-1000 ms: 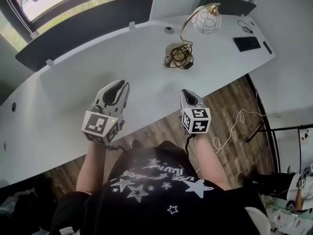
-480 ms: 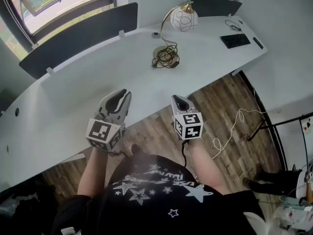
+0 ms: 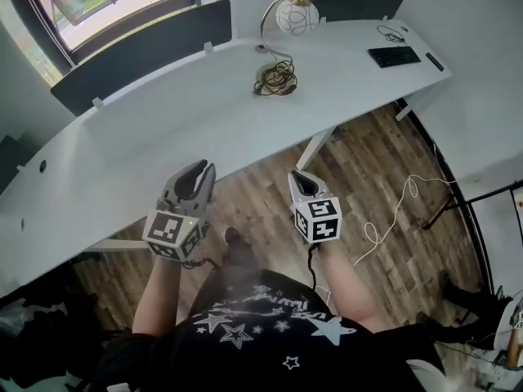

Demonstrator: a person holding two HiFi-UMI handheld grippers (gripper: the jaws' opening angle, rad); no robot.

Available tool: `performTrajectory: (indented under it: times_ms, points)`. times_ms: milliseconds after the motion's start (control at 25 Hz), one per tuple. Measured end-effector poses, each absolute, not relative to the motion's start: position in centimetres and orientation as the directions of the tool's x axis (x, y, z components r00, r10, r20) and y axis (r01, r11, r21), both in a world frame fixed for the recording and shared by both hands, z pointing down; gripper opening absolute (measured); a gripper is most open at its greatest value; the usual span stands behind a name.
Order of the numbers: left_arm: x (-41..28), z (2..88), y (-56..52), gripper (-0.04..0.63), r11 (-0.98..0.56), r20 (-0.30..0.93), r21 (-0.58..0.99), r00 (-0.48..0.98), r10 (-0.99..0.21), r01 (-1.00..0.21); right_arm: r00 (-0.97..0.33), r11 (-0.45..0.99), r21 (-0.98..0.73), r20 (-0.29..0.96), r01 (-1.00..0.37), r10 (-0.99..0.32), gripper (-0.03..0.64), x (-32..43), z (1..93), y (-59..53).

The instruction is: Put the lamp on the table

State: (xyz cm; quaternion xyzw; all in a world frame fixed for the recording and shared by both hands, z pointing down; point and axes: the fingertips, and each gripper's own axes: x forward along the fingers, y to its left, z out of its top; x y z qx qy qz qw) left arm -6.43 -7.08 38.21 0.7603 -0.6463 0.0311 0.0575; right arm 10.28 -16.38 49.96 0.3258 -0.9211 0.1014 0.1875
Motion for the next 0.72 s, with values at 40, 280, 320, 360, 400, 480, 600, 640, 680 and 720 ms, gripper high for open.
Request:
performTrajectory:
  times_ms: [40, 280, 320, 360, 400, 480, 600, 640, 680, 720]
  points:
    - [-5.6, 38.3, -6.0, 0.057, -0.164, 0.122, 0.050, 0.169, -0.978, -0.985, -0.722, 0.772, -0.068, 0.412, -0.632, -0.556, 0.017, 10.8, 50.1, -15.3]
    - [-3.2, 38.2, 0.0, 0.057, -0.101, 0.116, 0.032, 0.104, -0.988, -0.994, -0.741, 0.781, -0.091, 0.399, -0.618, -0.539, 0.017, 12.5, 50.4, -10.5]
    - [-3.1, 38.2, 0.8, 0.057, -0.098, 0.118, 0.043, 0.102, -0.988, -0.994, -0.746, 0.784, -0.093, 0.393, -0.614, -0.538, 0.012, 12.5, 50.2, -9.9]
    - [-3.1, 38.2, 1.5, 0.057, -0.097, 0.120, 0.050, 0.103, -0.987, -0.994, -0.749, 0.785, -0.093, 0.386, -0.612, -0.539, 0.012, 12.4, 49.9, -9.4]
    - [-3.1, 38.1, 2.3, 0.057, -0.099, 0.120, 0.052, 0.104, -0.987, -0.994, -0.751, 0.785, -0.094, 0.377, -0.613, -0.542, 0.008, 12.3, 49.7, -8.9]
    - [-3.4, 38.2, 3.8, 0.057, -0.099, 0.117, 0.046, 0.104, -0.988, -0.994, -0.756, 0.784, -0.095, 0.356, -0.614, -0.549, 0.002, 12.1, 49.2, -7.6]
    - [-4.8, 38.4, 5.8, 0.057, -0.101, 0.111, 0.040, 0.105, -0.988, -0.994, -0.756, 0.777, -0.083, 0.317, -0.624, -0.573, 0.002, 11.4, 48.3, -5.8]
    - [-5.3, 38.5, 6.3, 0.057, -0.107, 0.108, 0.040, 0.111, -0.988, -0.993, -0.747, 0.768, -0.076, 0.310, -0.636, -0.588, 0.002, 11.2, 48.1, -5.4]
    - [-5.7, 38.4, 6.9, 0.057, -0.116, 0.104, 0.038, 0.120, -0.987, -0.992, -0.735, 0.756, -0.071, 0.307, -0.651, -0.604, 0.002, 11.0, 48.0, -5.0]
    - [-6.0, 38.3, 7.4, 0.057, -0.127, 0.100, 0.036, 0.130, -0.986, -0.991, -0.722, 0.742, -0.072, 0.308, -0.667, -0.619, 0.001, 10.8, 47.9, -4.8]
